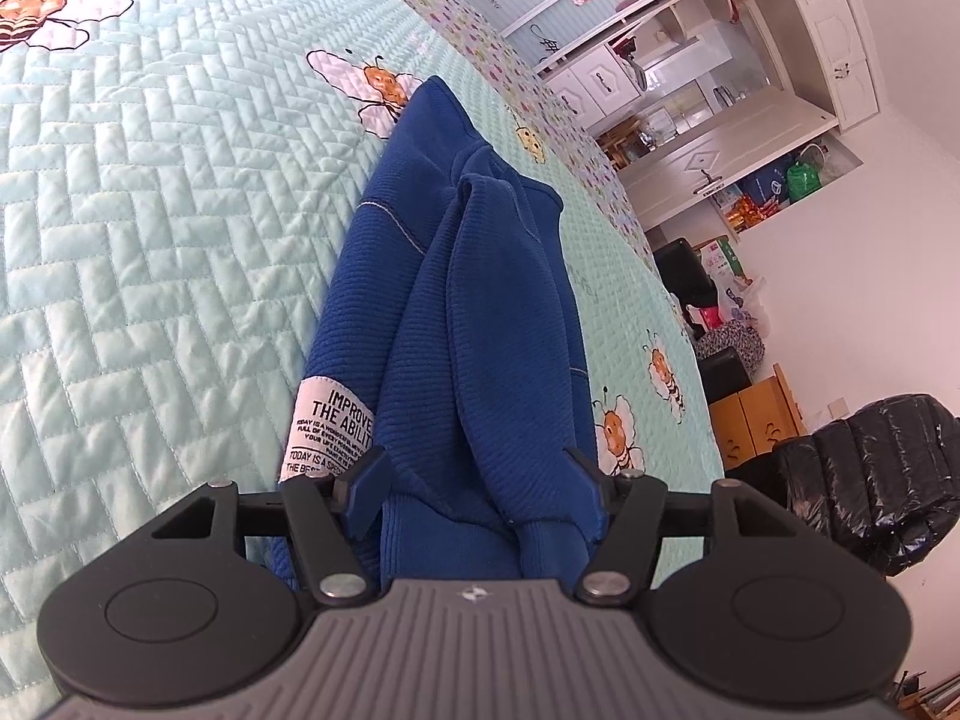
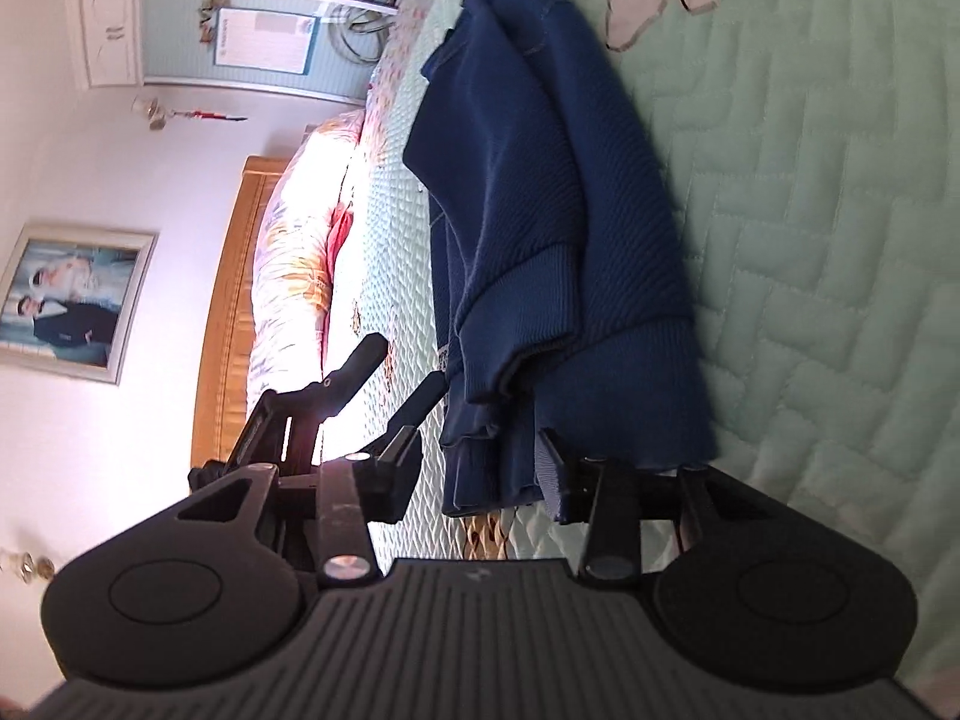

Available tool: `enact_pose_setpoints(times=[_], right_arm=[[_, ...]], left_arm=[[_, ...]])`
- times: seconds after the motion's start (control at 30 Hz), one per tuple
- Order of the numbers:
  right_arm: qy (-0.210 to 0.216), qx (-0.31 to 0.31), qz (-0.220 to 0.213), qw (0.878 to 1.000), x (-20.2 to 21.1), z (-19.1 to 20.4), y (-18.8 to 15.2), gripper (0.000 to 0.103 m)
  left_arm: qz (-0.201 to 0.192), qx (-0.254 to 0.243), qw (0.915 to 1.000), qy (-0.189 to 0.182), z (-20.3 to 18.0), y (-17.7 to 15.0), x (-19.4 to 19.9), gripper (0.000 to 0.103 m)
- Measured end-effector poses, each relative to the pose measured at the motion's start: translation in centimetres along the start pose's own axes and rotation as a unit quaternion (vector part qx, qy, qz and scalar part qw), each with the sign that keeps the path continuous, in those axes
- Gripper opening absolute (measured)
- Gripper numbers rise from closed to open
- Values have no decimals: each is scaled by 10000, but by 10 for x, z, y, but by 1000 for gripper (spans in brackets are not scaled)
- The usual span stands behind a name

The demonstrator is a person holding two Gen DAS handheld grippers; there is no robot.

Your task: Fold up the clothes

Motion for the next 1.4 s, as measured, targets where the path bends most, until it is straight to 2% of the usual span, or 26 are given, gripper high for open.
enact_pose_setpoints(times=[0.07, 0.2, 0.3, 0.4, 0.47, 0.53, 0.6, 0.7, 0.77, 0.83, 0.97, 1.03, 1.07, 1.1, 1.2, 1.3, 1.4], right_arm=[[124, 20, -58, 9999, 5, 5, 7, 44], [579, -104, -298, 9978, 2, 19, 34, 45], [955, -232, -334, 9946, -12, 32, 51, 45], [967, -66, -368, 9946, -26, 42, 59, 45], [951, -5, -278, 9951, -30, 40, 60, 45], [686, 139, -421, 9967, -22, 30, 62, 49], [457, 159, -536, 9974, -16, 18, 64, 57], [169, 12, -664, 9977, -9, -3, 69, 57], [197, -139, -466, 9986, -14, -8, 65, 57], [30, -2, -434, 9991, -14, -7, 59, 56], [-227, 182, -370, 9989, -18, -5, 55, 57], [-291, 379, -288, 9984, -22, -2, 54, 50], [-385, 421, -289, 9980, -22, -3, 54, 24], [-364, 365, -307, 9982, -21, -5, 53, 5], [-264, 283, -372, 9986, -14, -8, 50, 5], [-369, 511, -460, 9970, -5, -7, 46, 4], [-434, 417, -412, 9973, -3, -20, 47, 4]], left_arm=[[-25, -44, 9999, -89, -6, 11, -4, 64], [-377, -563, 9973, -290, -32, 59, -18, 64], [-499, -845, 9950, -195, -43, 94, -40, 64], [-374, -1041, 9939, 22, -47, 114, -64, 64], [-310, -1054, 9939, 3, -48, 111, -67, 64], [-262, -1042, 9942, -71, -49, 103, -68, 64], [-214, -1030, 9943, -145, -49, 96, -69, 64], [-115, -718, 9972, -182, -40, 75, -67, 64], [-117, -454, 9987, -189, -33, 62, -62, 64], [-121, -254, 9994, -182, -28, 51, -56, 64], [-60, -155, 9998, -94, -25, 39, -46, 64], [-30, -105, 9999, -49, -23, 33, -40, 64], [-36, -82, 10000, -31, -22, 32, -37, 64], [-62, -75, 9999, -26, -22, 33, -35, 64], [-115, -90, 9999, -17, -21, 34, -30, 64], [-142, -106, 9998, 7, -19, 34, -27, 64], [-94, -65, 9999, 7, -17, 31, -30, 64]])
Point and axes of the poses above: each gripper's, at about its wrist camera, not at the fingertips, and x roughly against the way its jaws point, z to its left, y to its top, the point moved 7 cm from there along -x, roughly the way its jaws point, and after that the axes turned 13 degrees about -x, right-handed, at the moved point
